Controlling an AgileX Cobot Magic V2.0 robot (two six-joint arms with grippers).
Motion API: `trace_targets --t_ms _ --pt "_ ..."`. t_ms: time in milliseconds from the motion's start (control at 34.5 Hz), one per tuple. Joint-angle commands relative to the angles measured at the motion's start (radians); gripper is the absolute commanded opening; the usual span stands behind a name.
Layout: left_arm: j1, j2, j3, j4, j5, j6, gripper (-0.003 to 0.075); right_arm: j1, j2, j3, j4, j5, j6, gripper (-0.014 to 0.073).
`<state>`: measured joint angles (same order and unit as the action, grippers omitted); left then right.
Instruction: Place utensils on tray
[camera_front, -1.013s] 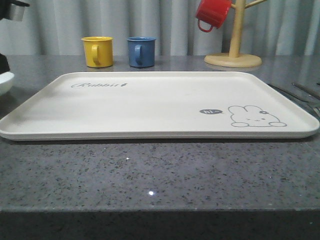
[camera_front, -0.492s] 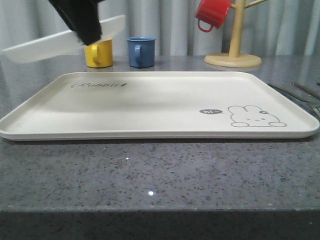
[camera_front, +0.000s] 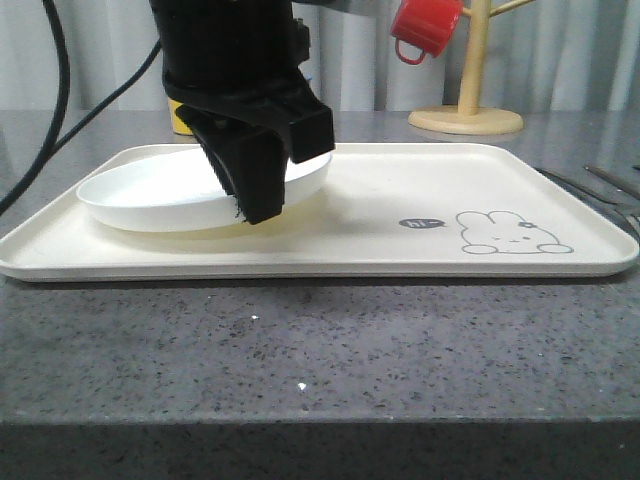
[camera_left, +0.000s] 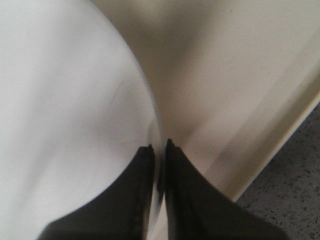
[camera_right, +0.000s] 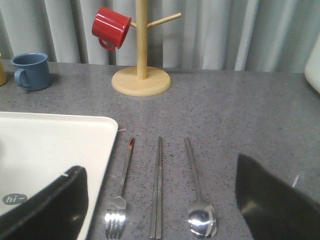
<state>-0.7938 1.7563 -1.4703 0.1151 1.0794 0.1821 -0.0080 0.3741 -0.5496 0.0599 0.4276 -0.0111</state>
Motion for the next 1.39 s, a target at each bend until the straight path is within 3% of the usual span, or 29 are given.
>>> trace_targets --t_ms 0,87,232,347,492,608,898,1158,1361 --pt "-0.006 -0.045 -0.032 -0.006 -0.010 -0.014 0.0242 -0.005 0.014 -0.034 0.001 -0.077 -0.006 0.0624" --pt "-0.006 -0.047 -0.043 -0.006 0.008 -0.014 0.0368 -0.005 0.014 -0.034 0.001 -0.077 -0.006 0.0624" --pt "-0.006 -0.048 -0.148 0.007 0.092 -0.014 0.0367 -0.005 0.014 -0.034 0.001 -0.077 -0.006 0.0624" --pt "-0.004 -0.048 -0.214 0.056 0.141 -0.014 0.0262 -0.005 0.014 -0.034 0.001 -0.077 -0.006 0.0624" --pt "0.015 -0.051 -0.248 0.098 0.186 -0.014 -0.0021 -0.005 0.014 -0.034 0.001 -0.077 -0.006 0.0624" --pt "0.068 -0.056 -0.248 0.087 0.186 -0.016 -0.0018 -0.005 0.014 -0.034 0.001 -0.077 -0.006 0.0624" --pt "0.318 -0.134 -0.164 -0.015 0.181 -0.086 -0.0018 -0.005 0.014 -0.034 0.001 -0.077 -0.006 0.0624" --pt "0.519 -0.336 0.101 -0.041 -0.004 -0.121 -0.0018 -0.005 0.014 -0.034 0.001 -0.077 -0.006 0.0624" --pt "0.529 -0.547 0.343 -0.059 -0.280 -0.121 -0.0018 -0.005 0.014 -0.034 0.001 -0.077 -0.006 0.0624"
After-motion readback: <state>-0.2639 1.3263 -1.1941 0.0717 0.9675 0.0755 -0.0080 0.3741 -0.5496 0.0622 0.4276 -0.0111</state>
